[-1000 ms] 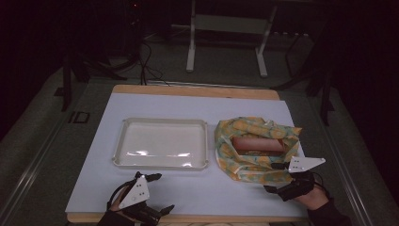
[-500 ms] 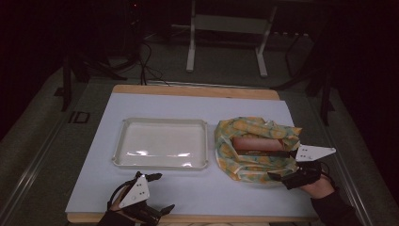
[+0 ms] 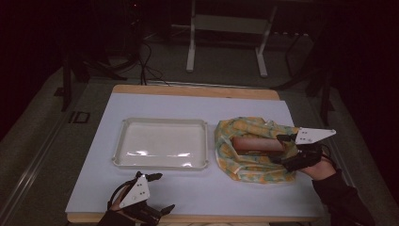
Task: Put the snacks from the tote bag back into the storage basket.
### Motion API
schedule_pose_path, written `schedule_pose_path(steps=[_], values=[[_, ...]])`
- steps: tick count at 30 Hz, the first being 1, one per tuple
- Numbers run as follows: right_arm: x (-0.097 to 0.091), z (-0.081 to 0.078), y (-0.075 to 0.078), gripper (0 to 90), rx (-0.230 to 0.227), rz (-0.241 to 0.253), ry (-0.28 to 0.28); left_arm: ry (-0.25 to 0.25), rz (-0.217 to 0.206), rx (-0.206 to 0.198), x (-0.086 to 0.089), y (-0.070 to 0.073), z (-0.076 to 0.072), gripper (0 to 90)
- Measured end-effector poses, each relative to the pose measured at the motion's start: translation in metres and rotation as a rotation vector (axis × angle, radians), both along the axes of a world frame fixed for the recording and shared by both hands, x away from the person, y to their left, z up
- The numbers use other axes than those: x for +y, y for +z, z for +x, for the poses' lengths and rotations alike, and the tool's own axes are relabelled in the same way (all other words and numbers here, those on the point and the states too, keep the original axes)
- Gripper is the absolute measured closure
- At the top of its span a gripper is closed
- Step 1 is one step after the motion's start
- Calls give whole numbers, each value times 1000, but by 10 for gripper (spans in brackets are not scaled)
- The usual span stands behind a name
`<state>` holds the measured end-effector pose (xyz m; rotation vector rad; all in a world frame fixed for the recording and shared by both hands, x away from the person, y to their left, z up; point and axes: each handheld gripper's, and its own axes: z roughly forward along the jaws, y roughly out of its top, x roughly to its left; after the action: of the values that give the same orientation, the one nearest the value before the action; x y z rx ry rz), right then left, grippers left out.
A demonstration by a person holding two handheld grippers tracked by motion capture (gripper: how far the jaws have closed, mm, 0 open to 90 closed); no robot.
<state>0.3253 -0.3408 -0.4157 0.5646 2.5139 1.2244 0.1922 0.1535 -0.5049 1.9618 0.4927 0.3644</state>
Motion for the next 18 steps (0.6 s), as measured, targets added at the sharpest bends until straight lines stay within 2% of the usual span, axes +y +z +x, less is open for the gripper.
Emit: schedule_pose_path(steps=[10,18], values=[[13,24,3,148,8,-89,33,-2,-1,0,0,0,0,0],[22,46,-8,163,61,-168,40,-5,-2,-1,0,0,0,0]])
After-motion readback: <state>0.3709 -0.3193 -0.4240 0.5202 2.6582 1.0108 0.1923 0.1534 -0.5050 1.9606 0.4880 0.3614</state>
